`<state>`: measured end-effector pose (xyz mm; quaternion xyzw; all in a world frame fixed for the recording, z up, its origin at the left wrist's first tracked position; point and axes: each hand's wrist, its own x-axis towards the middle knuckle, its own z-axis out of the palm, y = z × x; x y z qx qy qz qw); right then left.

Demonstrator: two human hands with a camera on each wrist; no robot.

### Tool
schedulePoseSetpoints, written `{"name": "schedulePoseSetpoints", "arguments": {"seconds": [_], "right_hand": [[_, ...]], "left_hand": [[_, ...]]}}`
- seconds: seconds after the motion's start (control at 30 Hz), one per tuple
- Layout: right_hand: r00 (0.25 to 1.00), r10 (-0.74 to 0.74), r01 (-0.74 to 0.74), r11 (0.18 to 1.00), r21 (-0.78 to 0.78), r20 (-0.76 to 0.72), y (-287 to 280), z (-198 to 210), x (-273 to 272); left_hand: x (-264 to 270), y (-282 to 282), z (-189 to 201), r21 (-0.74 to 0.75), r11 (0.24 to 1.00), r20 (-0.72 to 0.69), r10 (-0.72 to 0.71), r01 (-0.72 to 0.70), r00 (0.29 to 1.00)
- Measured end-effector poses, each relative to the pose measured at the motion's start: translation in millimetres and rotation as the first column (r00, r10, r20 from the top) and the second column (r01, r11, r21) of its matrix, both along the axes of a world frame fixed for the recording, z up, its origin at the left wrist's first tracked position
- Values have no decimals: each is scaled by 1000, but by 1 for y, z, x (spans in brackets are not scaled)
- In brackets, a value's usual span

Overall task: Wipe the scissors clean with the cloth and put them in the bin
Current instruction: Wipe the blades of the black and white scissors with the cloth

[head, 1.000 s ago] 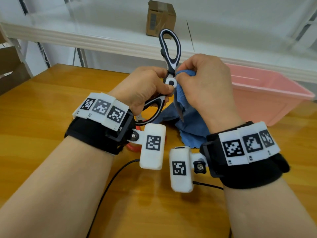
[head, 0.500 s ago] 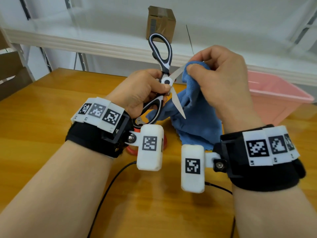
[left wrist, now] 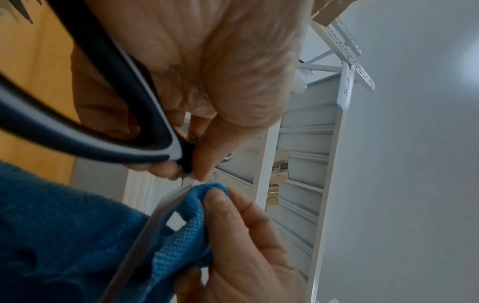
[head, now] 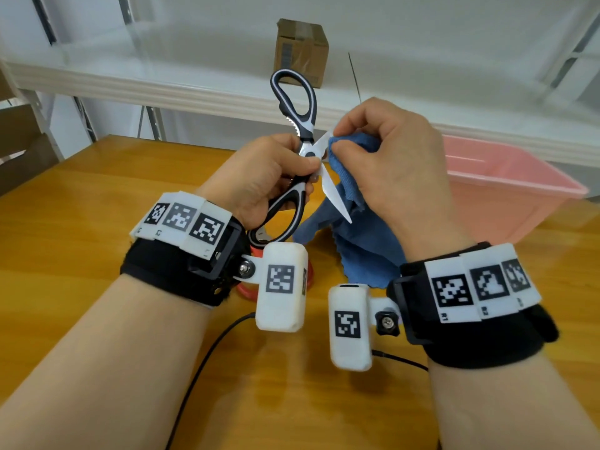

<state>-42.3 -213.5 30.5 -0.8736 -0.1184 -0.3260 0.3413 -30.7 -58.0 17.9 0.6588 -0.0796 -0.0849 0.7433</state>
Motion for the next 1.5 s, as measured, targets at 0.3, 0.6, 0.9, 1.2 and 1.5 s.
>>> {"name": "schedulePoseSetpoints", "arguments": {"seconds": [0.3,0.6,0.9,1.2,1.5], "right_hand": [[995,-99,96,981,-169,-12,4,-3,0],[971,-233,237,941,-240,46,-2,0,-3],[958,-287,278,934,-224,-9,-6,-1,1],[968,-250,238,944,-228,-28,0,-1,0],[993,-113,117,987,107,-42,-2,0,1]], "left_hand": [[4,-6,-4,54,997,9,50,-51,999],[4,-10,-5,84,996,20,40,-41,999],[4,-11,-5,142,989,33,39,-43,999],[4,-9,-6,155,986,42,54,-60,998],[2,-5,-3,58,998,-11,-12,13,1000]]}}
